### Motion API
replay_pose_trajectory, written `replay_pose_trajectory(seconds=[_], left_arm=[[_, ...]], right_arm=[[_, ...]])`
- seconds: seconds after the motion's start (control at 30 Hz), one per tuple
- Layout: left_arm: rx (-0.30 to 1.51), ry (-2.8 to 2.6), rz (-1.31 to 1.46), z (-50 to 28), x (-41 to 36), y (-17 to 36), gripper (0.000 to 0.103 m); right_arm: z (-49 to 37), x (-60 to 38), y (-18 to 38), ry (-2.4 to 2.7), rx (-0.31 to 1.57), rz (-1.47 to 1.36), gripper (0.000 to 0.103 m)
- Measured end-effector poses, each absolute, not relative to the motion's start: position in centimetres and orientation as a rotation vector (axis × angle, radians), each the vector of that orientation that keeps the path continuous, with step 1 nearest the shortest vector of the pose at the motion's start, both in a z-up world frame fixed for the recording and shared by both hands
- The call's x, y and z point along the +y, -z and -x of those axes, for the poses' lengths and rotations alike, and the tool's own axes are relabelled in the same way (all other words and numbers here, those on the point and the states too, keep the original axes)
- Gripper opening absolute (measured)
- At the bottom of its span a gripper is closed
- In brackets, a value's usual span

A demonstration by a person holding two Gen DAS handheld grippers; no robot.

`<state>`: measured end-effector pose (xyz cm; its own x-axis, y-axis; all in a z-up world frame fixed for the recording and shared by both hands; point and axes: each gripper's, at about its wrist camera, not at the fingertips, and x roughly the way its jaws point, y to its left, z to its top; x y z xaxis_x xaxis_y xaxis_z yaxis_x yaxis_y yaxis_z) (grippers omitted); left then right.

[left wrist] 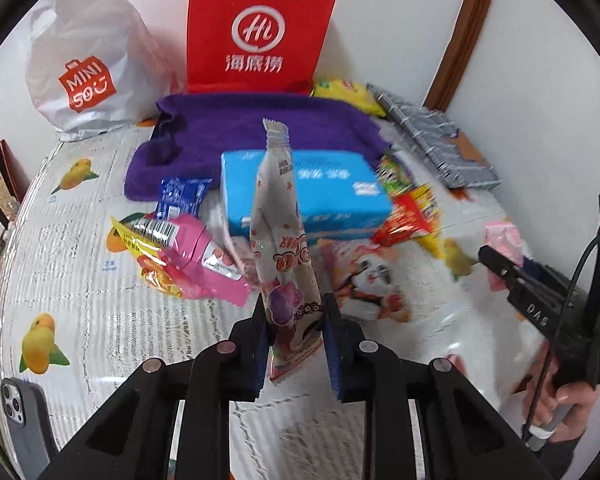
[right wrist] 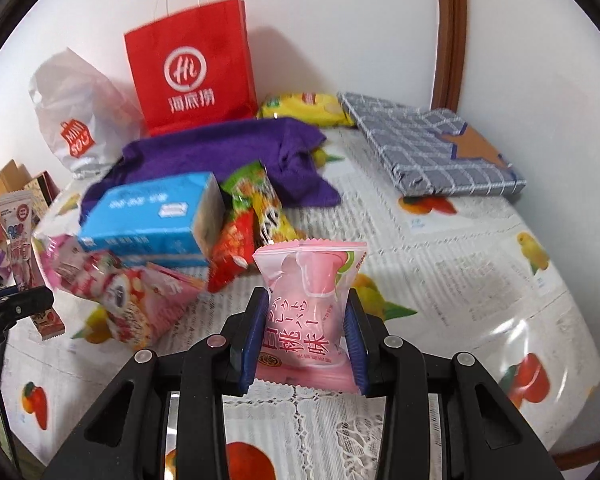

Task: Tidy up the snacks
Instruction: 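Carry both candies onto the purple towel and open both tools to release them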

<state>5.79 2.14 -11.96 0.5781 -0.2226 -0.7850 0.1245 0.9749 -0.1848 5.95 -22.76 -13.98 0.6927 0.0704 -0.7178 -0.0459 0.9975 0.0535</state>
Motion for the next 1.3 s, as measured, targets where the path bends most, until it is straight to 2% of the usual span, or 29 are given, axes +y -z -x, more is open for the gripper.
replay_pose_trajectory(seconds=[0.37,0.7,1.3], left_arm=[[0.851,0.245,0.127,-7.1,1.5,6.0,0.023],[0.777,0.192,0.112,-12.4,2.9,2.0,0.023],[0.819,0.079,0.208,-27.6,7.9,3.5,0.023]], right_arm=[[-6.4,-22.2,8.2,-0.099,0.72,-0.022,0.037],[-13.3,-16.4,4.2,-0.28,0.669,-0.001,0.037],[-28.7,-13.8,3.5,-0.28,0.629,0.003,0.037]])
